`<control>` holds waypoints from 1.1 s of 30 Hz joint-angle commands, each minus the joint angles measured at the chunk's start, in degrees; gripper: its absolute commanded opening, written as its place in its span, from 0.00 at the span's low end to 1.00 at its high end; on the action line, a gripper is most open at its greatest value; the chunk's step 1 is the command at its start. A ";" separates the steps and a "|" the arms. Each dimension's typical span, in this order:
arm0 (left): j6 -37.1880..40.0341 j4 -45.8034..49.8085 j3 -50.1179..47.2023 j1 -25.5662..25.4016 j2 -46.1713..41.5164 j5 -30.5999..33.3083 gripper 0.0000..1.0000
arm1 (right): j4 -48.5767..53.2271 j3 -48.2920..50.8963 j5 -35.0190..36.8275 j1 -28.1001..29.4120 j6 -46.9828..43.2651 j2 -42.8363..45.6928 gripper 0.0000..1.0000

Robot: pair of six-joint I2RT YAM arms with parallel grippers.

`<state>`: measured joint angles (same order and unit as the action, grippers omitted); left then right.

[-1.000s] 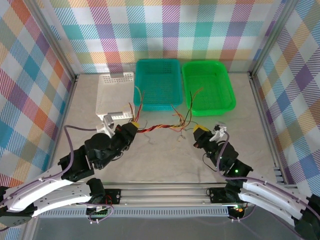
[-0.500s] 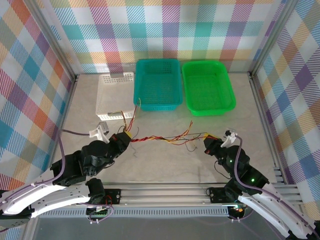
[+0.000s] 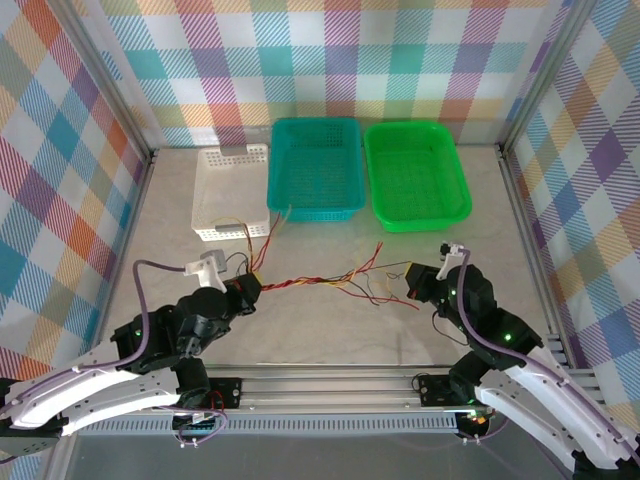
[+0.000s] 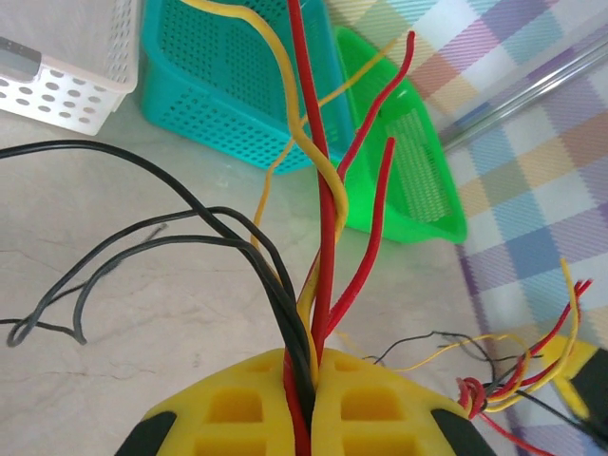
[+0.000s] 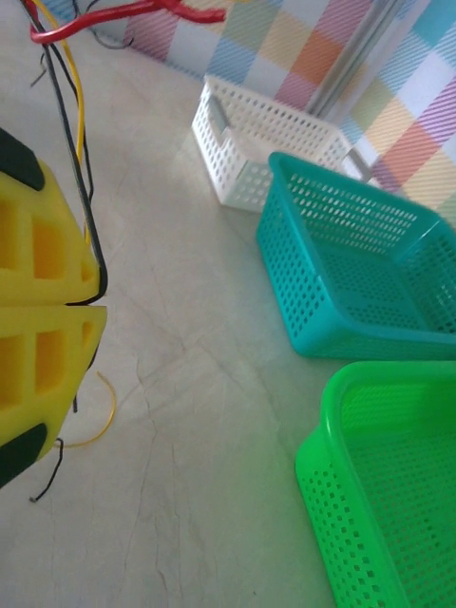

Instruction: Untangle the cables

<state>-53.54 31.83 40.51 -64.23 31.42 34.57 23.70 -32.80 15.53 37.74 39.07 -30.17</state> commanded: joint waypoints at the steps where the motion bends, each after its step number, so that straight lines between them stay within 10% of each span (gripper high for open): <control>1: 4.28 -1.88 -3.56 0.88 -0.15 4.04 0.00 | -0.78 -1.28 0.99 -2.93 -5.71 -3.34 0.00; 13: 12.93 -23.29 -1.47 0.86 15.22 -3.90 0.00 | -5.20 -6.31 -13.94 -2.93 -12.10 -8.77 0.69; 21: 18.92 -31.54 3.58 1.71 23.65 -11.46 0.00 | -17.32 -4.40 -28.12 -2.13 -17.47 -11.82 0.75; 33: 15.23 -33.74 8.57 8.00 30.15 -23.00 0.00 | -32.21 4.56 -29.27 4.75 -23.54 -14.48 0.78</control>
<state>-36.80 1.61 47.20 -57.82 61.32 15.33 -2.22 -29.41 -12.34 41.36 18.04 -44.10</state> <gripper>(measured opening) 0.067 0.779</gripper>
